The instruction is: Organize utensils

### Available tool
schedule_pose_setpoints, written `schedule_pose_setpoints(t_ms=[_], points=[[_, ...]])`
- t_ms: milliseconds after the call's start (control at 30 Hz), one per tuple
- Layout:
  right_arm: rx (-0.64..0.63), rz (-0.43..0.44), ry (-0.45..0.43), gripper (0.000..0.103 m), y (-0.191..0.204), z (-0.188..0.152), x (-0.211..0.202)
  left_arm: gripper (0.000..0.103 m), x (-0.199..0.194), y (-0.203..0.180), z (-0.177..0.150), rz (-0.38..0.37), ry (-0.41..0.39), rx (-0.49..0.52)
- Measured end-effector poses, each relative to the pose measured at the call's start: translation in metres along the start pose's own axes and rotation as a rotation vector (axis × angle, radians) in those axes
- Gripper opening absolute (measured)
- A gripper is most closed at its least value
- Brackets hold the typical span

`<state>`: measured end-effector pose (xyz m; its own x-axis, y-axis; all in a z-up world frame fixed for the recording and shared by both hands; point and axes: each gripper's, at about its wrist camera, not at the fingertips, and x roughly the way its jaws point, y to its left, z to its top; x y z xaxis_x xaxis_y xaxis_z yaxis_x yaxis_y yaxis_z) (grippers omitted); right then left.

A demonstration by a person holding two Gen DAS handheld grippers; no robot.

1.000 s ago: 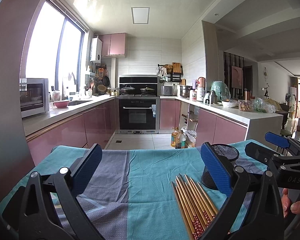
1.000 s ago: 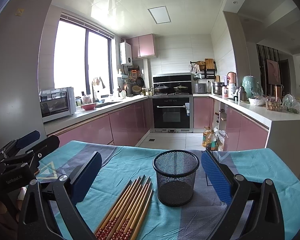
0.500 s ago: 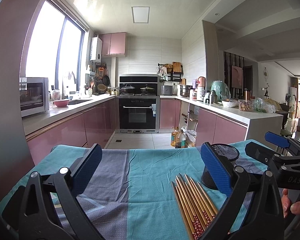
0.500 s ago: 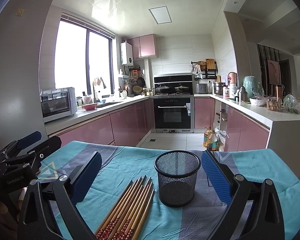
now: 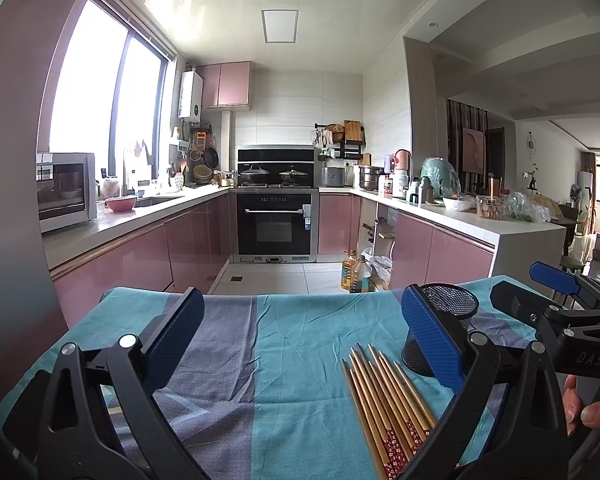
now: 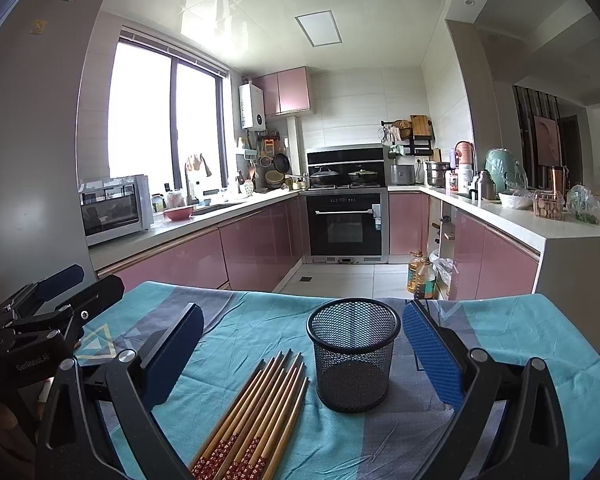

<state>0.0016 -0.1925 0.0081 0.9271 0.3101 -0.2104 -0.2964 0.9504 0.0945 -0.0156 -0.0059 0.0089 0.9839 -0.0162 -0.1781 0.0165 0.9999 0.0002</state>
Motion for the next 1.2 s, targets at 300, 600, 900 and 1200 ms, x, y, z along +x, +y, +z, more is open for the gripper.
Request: schedule_pose_setpoints(t_ms=[300, 600, 900, 1200], points=[[0.001, 0.002, -0.001, 0.096, -0.001, -0.001, 0.001, 0.097, 0.006, -0.003, -0.001, -0.006, 0.017, 0.005], [0.008, 0.002, 0.004, 0.096, -0.002, -0.002, 0.002, 0.097, 0.009, -0.005, -0.001, -0.013, 0.030, 0.012], [0.011, 0.009, 0.032, 0.096, -0.004, -0.006, 0.005, 0.097, 0.019, -0.008, -0.003, -0.022, 0.065, 0.022], [0.007, 0.049, 0.193, 0.096, -0.008, -0.023, 0.025, 0.096, 0.046, -0.005, -0.016, -0.048, 0.212, 0.058]])
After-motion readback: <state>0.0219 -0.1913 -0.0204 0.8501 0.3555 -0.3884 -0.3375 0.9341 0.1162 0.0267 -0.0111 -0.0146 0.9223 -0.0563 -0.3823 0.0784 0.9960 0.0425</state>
